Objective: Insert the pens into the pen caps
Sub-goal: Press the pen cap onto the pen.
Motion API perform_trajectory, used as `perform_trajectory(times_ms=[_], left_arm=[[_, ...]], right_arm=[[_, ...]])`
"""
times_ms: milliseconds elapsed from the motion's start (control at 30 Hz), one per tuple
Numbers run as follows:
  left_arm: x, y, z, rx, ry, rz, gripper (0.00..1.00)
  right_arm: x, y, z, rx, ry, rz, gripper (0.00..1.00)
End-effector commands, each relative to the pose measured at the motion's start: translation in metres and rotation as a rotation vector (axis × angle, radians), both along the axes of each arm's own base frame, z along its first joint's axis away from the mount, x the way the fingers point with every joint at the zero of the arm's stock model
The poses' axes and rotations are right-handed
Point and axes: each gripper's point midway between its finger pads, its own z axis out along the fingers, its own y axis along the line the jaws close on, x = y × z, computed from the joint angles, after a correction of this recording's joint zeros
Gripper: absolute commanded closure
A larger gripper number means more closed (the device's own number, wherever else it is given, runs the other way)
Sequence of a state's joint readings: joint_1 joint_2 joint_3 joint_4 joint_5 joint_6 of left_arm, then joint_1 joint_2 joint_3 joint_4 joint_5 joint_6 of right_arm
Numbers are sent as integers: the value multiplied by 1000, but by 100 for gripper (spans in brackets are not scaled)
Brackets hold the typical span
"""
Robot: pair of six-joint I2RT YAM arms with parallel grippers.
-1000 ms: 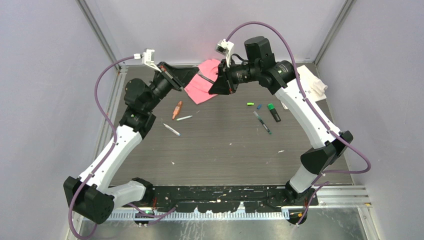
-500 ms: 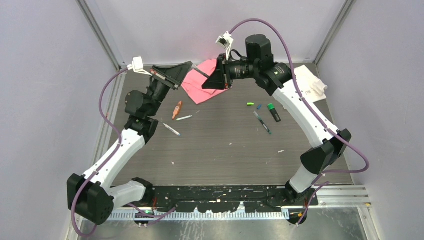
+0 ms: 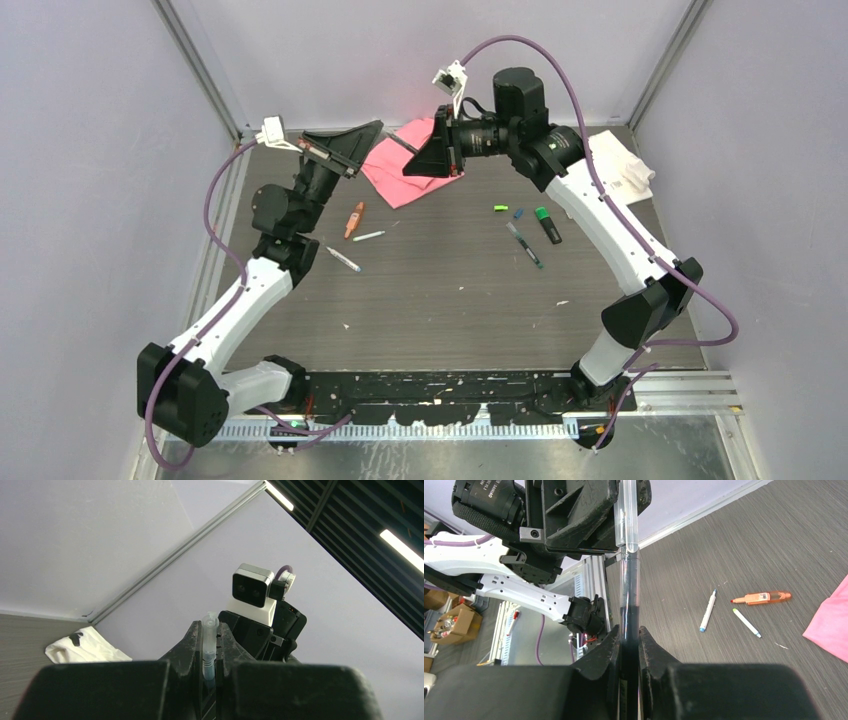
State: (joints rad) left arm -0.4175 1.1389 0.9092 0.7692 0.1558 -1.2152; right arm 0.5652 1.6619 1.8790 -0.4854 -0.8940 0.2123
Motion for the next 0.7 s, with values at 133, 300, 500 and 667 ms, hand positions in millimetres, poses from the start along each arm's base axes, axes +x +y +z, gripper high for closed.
perform_trajectory(times_ms=[133,300,500,667], left_arm=[[-16,11,22,-117,-28,-5,99],[-16,13,26,-131,-29,-3,99],[-15,7,25,-109,-26,-25,99],[-14,0,15,-44,-15,-35,99]], right_arm=[[-11,-6,23,43,-108,20,99],[-11,-5,22,43,-108,24,99],[-11,-5,24,47,-113,24,99],[-11,-4,26,51,-115,28,99]])
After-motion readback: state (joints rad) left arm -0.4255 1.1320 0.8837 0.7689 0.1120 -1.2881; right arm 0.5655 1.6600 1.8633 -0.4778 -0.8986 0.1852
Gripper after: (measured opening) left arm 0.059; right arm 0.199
